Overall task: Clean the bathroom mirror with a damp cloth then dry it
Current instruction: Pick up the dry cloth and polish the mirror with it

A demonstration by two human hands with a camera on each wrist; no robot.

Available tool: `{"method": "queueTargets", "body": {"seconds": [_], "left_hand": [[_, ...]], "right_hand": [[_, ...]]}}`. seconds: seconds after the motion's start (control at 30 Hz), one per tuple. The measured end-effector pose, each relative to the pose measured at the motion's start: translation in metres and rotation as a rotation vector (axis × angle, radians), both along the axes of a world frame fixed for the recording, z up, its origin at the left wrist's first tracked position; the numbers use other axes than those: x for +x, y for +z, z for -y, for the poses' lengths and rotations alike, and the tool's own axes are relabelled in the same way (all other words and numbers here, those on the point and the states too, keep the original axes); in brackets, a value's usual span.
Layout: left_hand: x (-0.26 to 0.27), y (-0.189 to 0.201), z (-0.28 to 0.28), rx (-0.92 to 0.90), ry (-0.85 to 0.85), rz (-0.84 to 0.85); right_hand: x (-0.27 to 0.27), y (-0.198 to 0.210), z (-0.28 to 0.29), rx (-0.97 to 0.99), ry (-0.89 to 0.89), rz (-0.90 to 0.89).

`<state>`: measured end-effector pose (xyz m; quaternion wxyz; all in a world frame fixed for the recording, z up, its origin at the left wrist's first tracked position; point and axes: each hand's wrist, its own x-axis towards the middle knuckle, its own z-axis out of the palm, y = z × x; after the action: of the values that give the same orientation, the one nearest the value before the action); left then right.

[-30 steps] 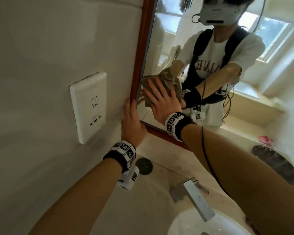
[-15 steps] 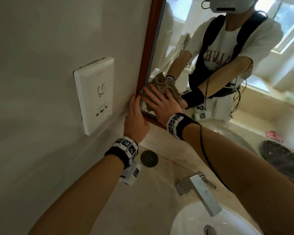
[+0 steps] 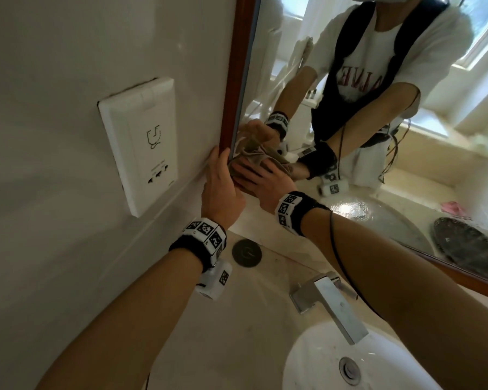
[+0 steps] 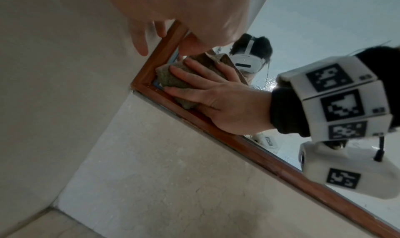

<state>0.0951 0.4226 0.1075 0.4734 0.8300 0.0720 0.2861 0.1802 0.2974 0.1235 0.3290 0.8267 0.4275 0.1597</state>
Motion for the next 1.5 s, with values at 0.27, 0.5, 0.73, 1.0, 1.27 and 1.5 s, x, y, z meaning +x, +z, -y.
{"method": "queueTargets", "body": {"seconds": [0.27, 0.5, 0.73, 1.0, 1.27, 1.5], "left_hand": [[-0.001, 0.003, 0.013, 0.057, -0.011, -0.035], [-0.003, 0.013, 0.041, 0.148, -0.051, 0.003], [-0.004, 0.017, 0.075, 0.219, -0.081, 0.035], [-0.010, 0.027, 0.089, 0.314, -0.077, -0.057], [-0.002, 0.038, 0.056, 0.424, 0.033, -0.101], [0.013, 0.037, 0.043, 0.393, 0.056, -0.038]], "right_hand": [[-0.009, 0.001, 0.037, 0.029, -0.039, 0.036], [-0.022, -0.002, 0.089, 0.106, -0.062, 0.067], [-0.037, -0.006, 0.152, 0.132, -0.158, 0.094], [-0.051, -0.007, 0.196, 0.183, -0.275, 0.107], [-0.027, 0.009, 0.105, 0.194, -0.177, 0.112], [-0.015, 0.029, 0.078, 0.245, -0.103, 0.129]]}}
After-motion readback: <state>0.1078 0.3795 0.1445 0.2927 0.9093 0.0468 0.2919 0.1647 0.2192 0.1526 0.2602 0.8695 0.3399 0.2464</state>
